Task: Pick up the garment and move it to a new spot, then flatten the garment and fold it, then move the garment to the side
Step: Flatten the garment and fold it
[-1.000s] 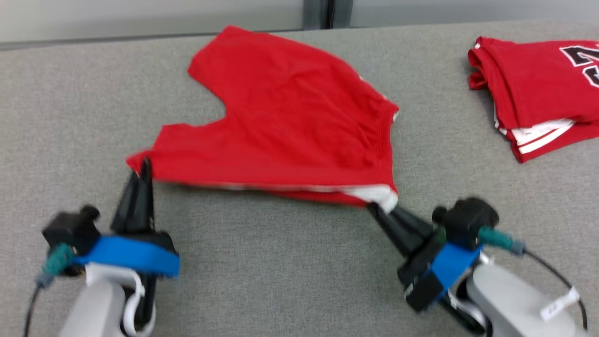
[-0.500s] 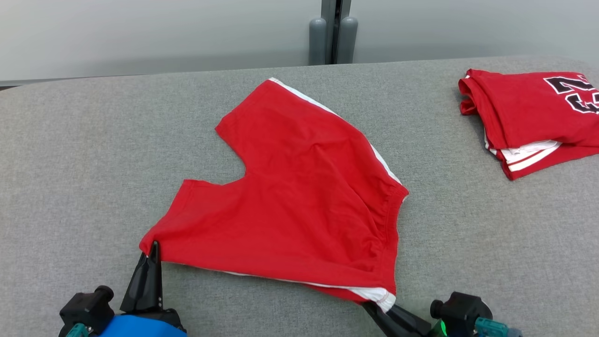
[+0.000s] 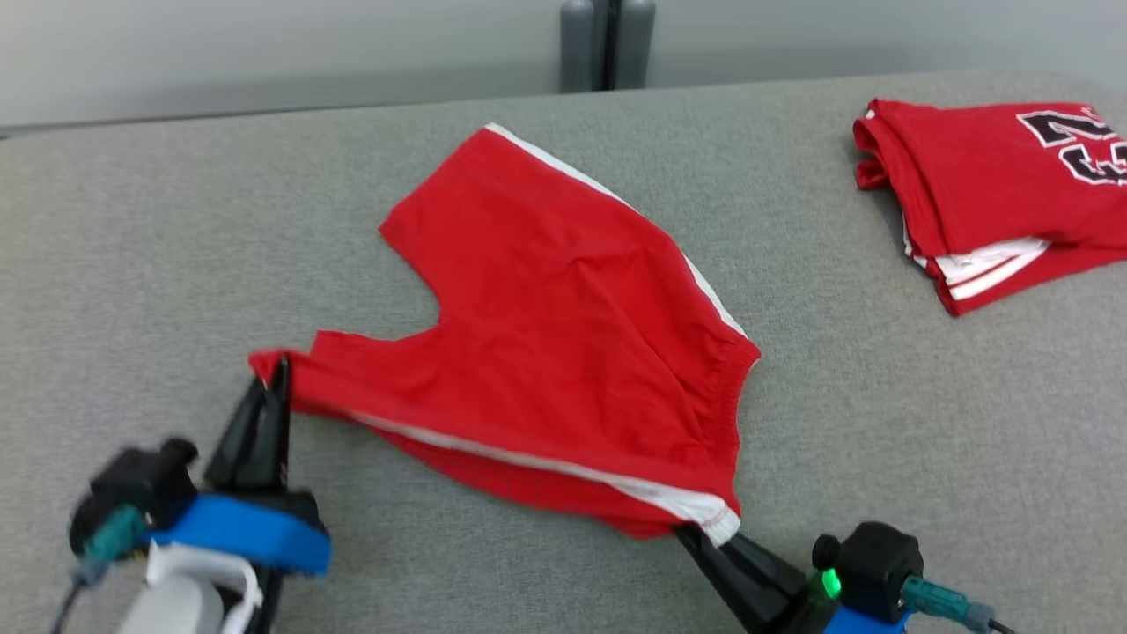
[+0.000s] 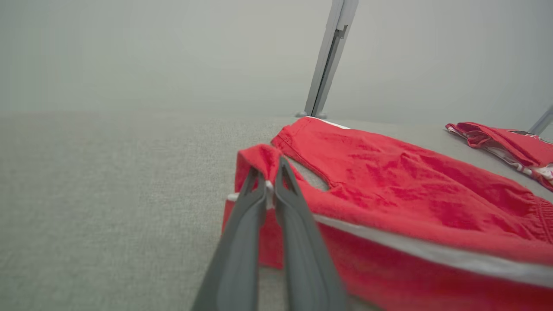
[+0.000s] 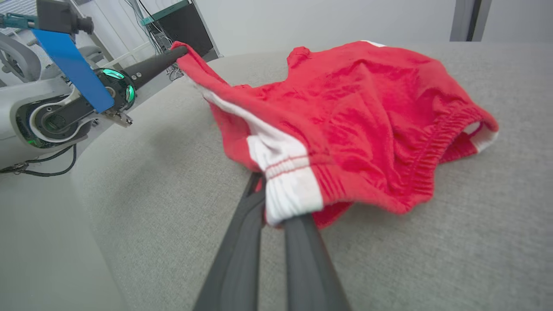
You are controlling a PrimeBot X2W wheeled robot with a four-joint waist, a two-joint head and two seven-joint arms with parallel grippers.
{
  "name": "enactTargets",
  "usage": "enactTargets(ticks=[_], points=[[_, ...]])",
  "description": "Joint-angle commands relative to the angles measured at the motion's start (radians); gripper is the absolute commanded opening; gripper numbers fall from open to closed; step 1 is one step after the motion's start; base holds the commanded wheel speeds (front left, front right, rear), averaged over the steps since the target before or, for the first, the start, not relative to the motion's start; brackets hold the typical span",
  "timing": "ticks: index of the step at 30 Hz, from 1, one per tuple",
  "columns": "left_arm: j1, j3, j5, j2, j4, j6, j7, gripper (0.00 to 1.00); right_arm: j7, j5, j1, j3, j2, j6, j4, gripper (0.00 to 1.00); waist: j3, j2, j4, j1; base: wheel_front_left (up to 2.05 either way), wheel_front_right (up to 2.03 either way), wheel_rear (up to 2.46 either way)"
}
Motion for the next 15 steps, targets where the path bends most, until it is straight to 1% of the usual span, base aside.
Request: enactTargets(ticks=[1, 8, 10, 15], points=[[-0.048, -0.001, 0.010, 0.015, -0.003, -0.003, 0.007, 0.00, -0.007, -0.012, -0.022, -0.012, 0.009, 0.000, -0.008, 0.00, 0.016, 0.0000, -0.005, 0.0000, 0.00, 0.00, 0.00], [-0.278, -0.029, 0.048, 0.088, 0.015, -0.028, 0.083, 0.00, -0.024, -0.059, -0.105, -0.084, 0.063, 0.000, -0.030, 0.00, 0.122, 0.0000, -0.068, 0.0000, 0.00, 0.00, 0.00], [-0.347, -0.049, 0.061, 0.111, 0.028, -0.036, 0.111, 0.00, -0.030, -0.072, -0.131, -0.113, 0.082, 0.000, -0.035, 0.00, 0.153, 0.0000, -0.085, 0.0000, 0.00, 0.00, 0.00], [-0.522, -0.100, 0.076, 0.160, 0.073, -0.048, 0.175, 0.00, -0.042, -0.099, -0.197, -0.142, 0.126, 0.000, -0.026, 0.00, 0.225, 0.0000, -0.129, 0.0000, 0.00, 0.00, 0.00]])
